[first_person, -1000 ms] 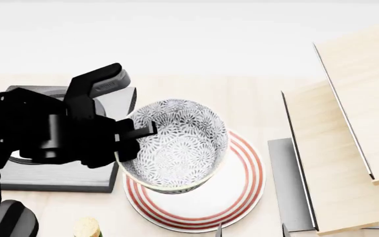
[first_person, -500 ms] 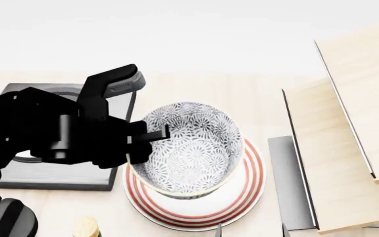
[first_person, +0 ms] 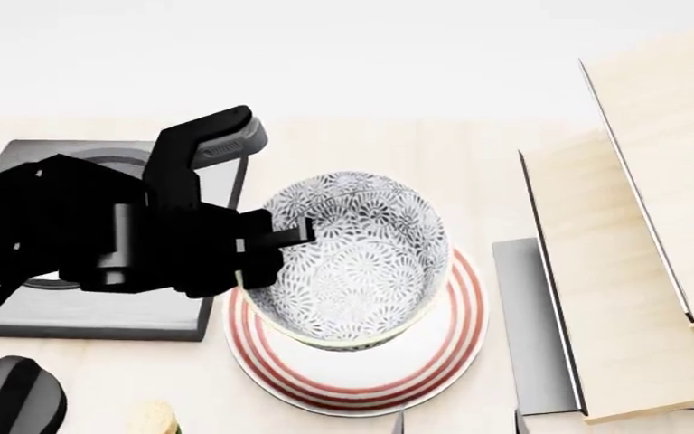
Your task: Pick up the akita bowl and put it on the plate.
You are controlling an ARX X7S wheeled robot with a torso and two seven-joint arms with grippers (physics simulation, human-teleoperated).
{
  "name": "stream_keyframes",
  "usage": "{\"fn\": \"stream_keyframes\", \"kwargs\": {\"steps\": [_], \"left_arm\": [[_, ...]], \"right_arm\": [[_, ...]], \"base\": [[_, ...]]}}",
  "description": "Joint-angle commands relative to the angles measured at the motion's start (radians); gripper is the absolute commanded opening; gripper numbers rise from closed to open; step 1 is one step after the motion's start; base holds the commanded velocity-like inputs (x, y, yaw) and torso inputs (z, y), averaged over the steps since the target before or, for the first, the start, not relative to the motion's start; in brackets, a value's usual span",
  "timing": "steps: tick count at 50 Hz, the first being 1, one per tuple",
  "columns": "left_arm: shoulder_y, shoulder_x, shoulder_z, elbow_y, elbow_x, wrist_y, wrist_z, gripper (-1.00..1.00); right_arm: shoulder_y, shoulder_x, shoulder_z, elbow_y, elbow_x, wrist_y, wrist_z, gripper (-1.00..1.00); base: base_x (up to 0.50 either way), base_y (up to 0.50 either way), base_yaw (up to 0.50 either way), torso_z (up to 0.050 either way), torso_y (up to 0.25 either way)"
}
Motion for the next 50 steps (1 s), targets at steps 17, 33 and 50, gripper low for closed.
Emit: {"fn": "stream_keyframes", "kwargs": {"steps": [17, 33, 50], "left_arm": [[-0.004, 0.0, 0.039, 0.006, -0.048, 0.036, 0.04, -1.0], [-0.004, 0.0, 0.012, 0.009, -0.076, 0.098, 0.062, -1.0], [0.011, 0.0, 0.05, -0.002, -0.129, 0.145, 0.076, -1.0]], "right_arm": [[0.0, 0.003, -0.01, 0.003, 0.0, -0.005, 0.004, 1.0], [0.001, 0.007, -0.017, 0.005, 0.004, -0.01, 0.001, 1.0], [-0.003, 0.009, -0.028, 0.004, 0.001, -0.015, 0.001, 1.0]], "base": [[0.0, 0.0, 0.0, 0.003, -0.038], [0.0, 0.0, 0.0, 0.006, -0.061], [0.0, 0.0, 0.0, 0.008, -0.004]]}}
